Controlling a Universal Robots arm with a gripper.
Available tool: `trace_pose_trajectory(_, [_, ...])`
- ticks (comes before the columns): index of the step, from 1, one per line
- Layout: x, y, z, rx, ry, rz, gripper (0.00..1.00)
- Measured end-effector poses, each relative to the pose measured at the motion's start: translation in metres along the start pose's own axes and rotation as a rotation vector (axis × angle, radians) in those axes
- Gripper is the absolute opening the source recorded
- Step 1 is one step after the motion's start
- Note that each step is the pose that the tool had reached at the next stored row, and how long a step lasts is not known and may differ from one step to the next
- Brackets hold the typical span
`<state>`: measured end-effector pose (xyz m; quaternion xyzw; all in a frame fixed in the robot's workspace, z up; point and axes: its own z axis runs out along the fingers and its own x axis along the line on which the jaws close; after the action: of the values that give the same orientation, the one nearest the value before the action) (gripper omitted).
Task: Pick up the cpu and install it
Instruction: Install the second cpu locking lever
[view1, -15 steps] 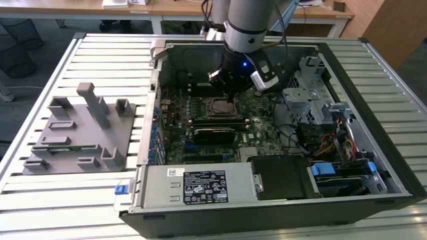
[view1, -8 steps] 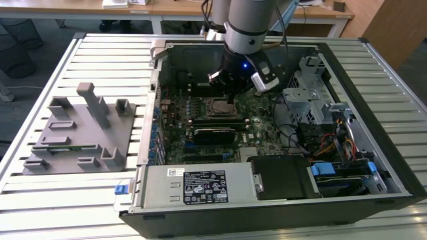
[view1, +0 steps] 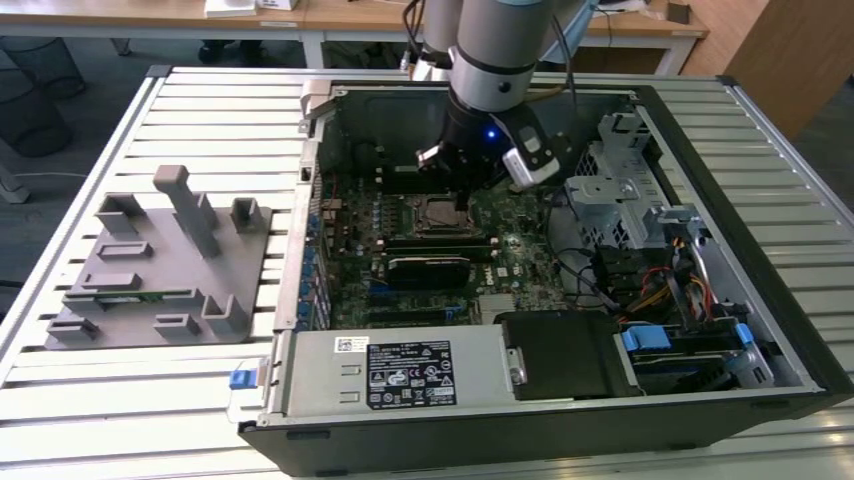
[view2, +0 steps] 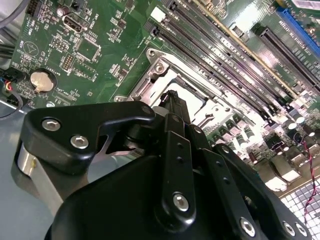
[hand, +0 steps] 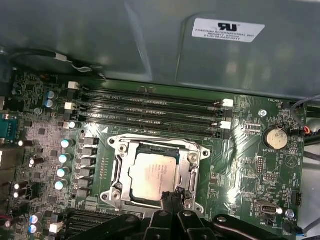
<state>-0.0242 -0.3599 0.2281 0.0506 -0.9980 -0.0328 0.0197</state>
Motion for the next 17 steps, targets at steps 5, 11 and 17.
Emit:
trace_pose_trajectory(5, [0.0002,-0.0017,-0.0001,0.0000,0.0000,0.000,0.11])
trace_pose_trajectory(11, [0.0003,-0.0017,-0.0031,0.0001,0.0000,0.000,0.11])
trace_pose_trajectory(17, [0.0005,-0.0014,-0.0090,0.0001,0.0000,0.000,0.11])
